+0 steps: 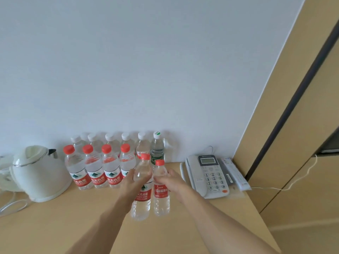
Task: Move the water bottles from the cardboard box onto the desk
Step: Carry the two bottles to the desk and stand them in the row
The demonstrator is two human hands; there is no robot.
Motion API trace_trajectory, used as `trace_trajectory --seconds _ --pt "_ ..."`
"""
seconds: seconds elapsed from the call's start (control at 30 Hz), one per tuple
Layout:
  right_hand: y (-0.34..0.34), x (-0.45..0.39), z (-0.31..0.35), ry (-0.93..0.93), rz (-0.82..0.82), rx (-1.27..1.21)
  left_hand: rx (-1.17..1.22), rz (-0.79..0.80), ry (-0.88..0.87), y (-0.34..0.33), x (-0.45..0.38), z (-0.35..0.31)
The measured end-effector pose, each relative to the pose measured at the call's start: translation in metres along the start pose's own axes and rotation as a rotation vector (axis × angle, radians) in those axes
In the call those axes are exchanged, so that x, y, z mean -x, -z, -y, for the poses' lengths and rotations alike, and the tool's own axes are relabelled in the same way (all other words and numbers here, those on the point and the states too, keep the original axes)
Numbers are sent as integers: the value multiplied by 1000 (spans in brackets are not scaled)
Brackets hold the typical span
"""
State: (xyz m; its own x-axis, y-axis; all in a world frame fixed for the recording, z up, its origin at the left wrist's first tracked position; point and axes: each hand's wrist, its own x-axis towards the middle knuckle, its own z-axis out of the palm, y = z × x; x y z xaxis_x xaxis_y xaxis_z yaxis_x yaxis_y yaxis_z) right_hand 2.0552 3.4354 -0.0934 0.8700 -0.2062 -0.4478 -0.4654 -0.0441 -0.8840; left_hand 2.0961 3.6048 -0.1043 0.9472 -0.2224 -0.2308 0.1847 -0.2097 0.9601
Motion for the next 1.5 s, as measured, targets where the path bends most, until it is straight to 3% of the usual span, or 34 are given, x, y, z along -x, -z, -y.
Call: trace_trajectory --seconds 0.7,1.2,1.5 --pt "-4 -6 -16 184 -191 276 -315 82 -176 25 -11 7" --pt "9 -29 -10 215 -217 623 -283 59 -99 4 -29 -1" --pt "12 -39 -3 263 -179 576 -347 69 -61 1 -35 1"
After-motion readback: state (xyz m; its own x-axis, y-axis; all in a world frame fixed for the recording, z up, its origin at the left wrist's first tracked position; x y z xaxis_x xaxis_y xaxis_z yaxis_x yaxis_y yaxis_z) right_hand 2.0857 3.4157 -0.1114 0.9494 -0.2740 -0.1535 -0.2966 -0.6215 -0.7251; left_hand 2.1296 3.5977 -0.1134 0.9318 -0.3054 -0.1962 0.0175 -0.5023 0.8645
